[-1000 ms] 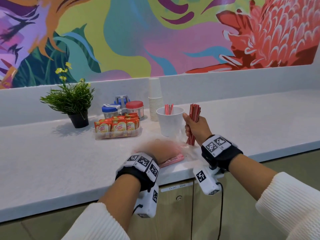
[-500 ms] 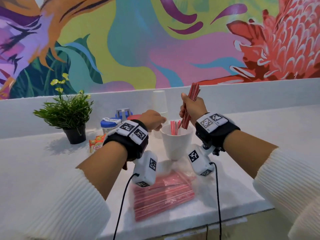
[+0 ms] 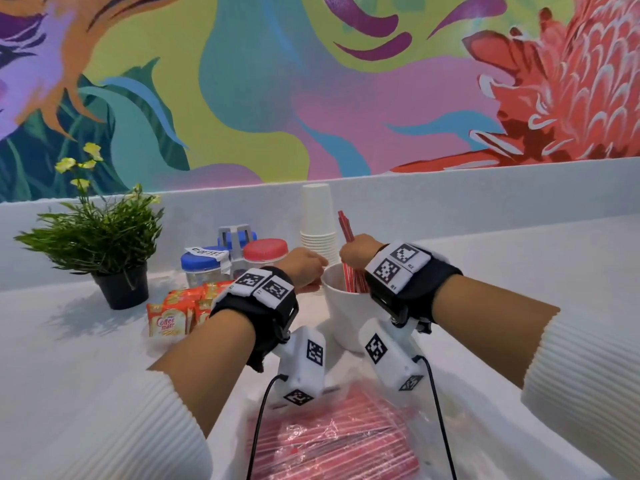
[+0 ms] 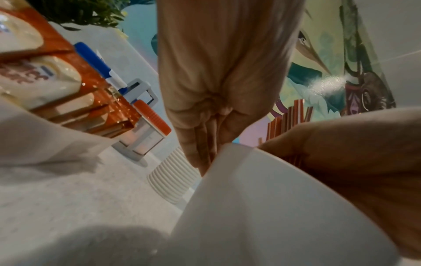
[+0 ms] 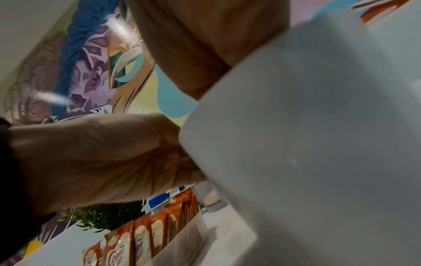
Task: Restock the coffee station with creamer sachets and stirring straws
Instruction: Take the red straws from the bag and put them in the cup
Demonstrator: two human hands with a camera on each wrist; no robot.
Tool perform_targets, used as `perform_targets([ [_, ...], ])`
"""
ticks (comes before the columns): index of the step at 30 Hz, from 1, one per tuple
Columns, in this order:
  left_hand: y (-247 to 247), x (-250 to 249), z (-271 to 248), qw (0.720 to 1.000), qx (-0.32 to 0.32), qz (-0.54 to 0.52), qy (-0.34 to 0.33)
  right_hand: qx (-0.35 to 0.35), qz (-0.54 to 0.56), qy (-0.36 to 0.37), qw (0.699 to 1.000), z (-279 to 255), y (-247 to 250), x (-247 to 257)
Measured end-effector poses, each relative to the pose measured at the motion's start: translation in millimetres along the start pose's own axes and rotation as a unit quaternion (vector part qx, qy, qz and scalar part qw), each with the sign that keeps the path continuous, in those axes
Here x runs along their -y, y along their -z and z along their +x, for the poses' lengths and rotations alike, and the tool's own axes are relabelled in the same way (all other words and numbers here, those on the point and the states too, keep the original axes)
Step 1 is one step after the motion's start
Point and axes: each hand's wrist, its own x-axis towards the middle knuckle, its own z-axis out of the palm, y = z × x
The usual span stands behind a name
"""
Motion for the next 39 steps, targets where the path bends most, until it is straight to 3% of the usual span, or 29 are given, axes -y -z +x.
perform_targets([
  [3,-0.6,2.7,0.0,0.999,0.025,-0.042,0.000,0.062,0.032,-0.025,0.997,3.4,-9.3,-5.4],
  [4,-0.4,3.0,-1.0,0.998,0.028,-0.057,-0.003,0.085,0.003,0.009,0.996,3.8,-10.3,-6.5],
  [10,1.6,3.1,-3.1,0.990,-0.006,-0.139,-0.015,0.089,-0.068,0.049,0.993,9.3,-7.3,-9.4],
  [14,5.8,3.0,-12.7,0.988,-0.003,-0.151,-0.032,0.130,-0.077,0.042,0.988,4.7,3.2,-12.6],
  [23,5.0,6.4,-17.8,0.982,0.006,-0.181,-0.050,0.210,-0.258,0.094,0.938,-5.7,15.2,-11.1],
  [27,5.5,9.2,-15.5,0.980,0.010,-0.192,-0.057,0.175,-0.266,0.124,0.940,-7.0,7.8,-13.1],
  [34,2.5,5.3,-16.8,0.978,-0.004,-0.180,-0.106,0.054,-0.106,0.133,0.984,-0.5,-3.7,-17.6],
  [39,1.1,4.7,-19.5,0.984,-0.053,-0.109,-0.131,0.079,-0.087,0.109,0.987,-0.1,5.0,-19.0],
])
